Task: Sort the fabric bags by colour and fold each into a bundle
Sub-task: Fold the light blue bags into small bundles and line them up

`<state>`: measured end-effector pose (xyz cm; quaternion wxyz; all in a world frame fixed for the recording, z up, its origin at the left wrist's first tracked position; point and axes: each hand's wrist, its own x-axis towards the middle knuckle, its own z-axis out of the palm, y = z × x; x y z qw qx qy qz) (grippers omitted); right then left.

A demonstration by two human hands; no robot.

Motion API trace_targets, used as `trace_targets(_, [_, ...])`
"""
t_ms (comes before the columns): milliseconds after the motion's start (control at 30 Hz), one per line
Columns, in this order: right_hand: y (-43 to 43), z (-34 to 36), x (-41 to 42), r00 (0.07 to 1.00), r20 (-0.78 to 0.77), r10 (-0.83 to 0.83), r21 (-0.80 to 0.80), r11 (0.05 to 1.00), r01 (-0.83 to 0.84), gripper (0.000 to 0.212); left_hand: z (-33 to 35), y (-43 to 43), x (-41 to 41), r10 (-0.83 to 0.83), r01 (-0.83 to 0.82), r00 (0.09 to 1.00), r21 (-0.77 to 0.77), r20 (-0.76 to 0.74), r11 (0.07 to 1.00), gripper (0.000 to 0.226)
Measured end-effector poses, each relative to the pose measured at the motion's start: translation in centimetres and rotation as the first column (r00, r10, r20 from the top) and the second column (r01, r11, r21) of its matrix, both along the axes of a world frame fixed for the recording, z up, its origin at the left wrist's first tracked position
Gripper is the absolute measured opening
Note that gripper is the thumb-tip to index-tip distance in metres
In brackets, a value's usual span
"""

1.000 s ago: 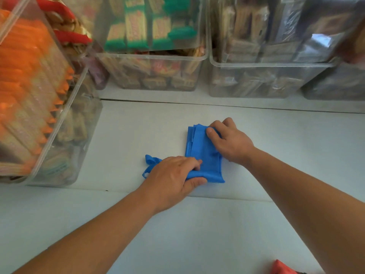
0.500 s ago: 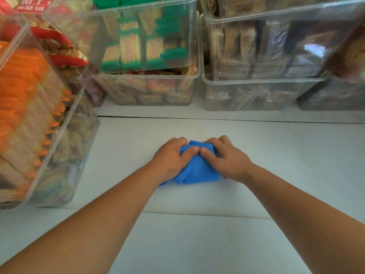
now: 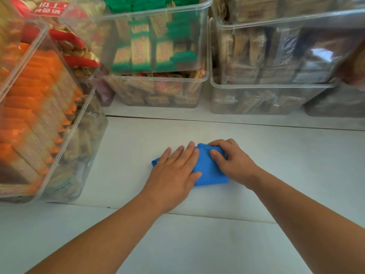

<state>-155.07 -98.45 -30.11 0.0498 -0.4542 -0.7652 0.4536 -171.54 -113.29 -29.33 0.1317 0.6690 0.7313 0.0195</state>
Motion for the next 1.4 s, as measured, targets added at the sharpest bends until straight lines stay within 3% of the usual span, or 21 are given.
trace_targets(100, [-0.2, -0.1, -0.2, 0.999, 0.038, 0.013, 0.077, 0.997, -0.016, 0.022, -1.4, -0.7, -0.3, 0.049, -0.052, 0.997, 0.050, 0.052, 0.997, 0.068])
trace_targets(233, [-1.3, -0.6, 0.0, 0.997, 0.068, -0.038, 0.230, 0.973, 0.021, 0.023, -0.8, -0.7, -0.6, 0.132, -0.133, 0.991, 0.100, 0.015, 0.986, 0.071])
trace_targets(367, [-2.0, -0.5, -0.3, 0.991, 0.129, -0.029, 0.302, 0.953, -0.011, 0.026, -0.3, 0.6, -0.6, 0.021, -0.040, 0.968, 0.071, 0.249, 0.997, 0.078])
trace_targets(467, [-2.1, -0.4, 0.2, 0.996, 0.094, 0.008, 0.238, 0.971, -0.030, 0.027, -1.3, 1.3, -0.2, -0.026, 0.036, 0.964, -0.032, 0.265, 0.999, 0.080])
trace_targets(633, [-1.6, 0.2, 0.6, 0.999, -0.015, -0.034, -0.010, 0.999, 0.034, 0.022, -2.7, 0.5, 0.9, -0.031, 0.036, 0.997, -0.066, 0.076, 0.997, 0.070])
trace_targets(867, [-3.1, 1.7, 0.1, 0.962, -0.088, -0.260, -0.154, 0.957, 0.244, 0.025, -2.1, 0.3, 1.8, 0.074, -0.064, 0.987, -0.073, 0.142, 0.995, 0.075])
trace_targets(1000, [-4.6, 3.3, 0.1, 0.944, -0.155, -0.292, -0.274, 0.930, 0.243, 0.018, -0.5, -1.8, 2.7, 0.221, -0.241, 0.859, -0.016, 0.463, 0.970, 0.083])
trace_targets(1133, [-6.6, 5.6, 0.8, 0.943, -0.220, -0.250, -0.362, 0.918, 0.159, 0.015, 1.9, -3.8, 2.4, 0.283, -0.319, 0.758, -0.045, 0.588, 0.947, 0.098])
trace_targets(1267, [-9.5, 8.6, 1.6, 0.923, -0.312, -0.225, -0.324, 0.938, 0.120, 0.023, 5.8, -6.2, 2.5, 0.302, -0.372, 0.642, -0.059, 0.705, 0.927, 0.073])
trace_targets(1333, [-11.2, 10.6, 2.2, 0.928, -0.301, -0.221, -0.304, 0.944, 0.127, 0.027, 8.1, -7.6, 3.3, 0.310, -0.421, 0.577, -0.050, 0.756, 0.906, 0.058])
trace_targets(1400, [-13.2, 12.7, 2.7, 0.941, -0.263, -0.214, -0.315, 0.941, 0.125, 0.026, 10.3, -9.3, 4.5, 0.328, -0.467, 0.540, -0.049, 0.775, 0.883, 0.057])
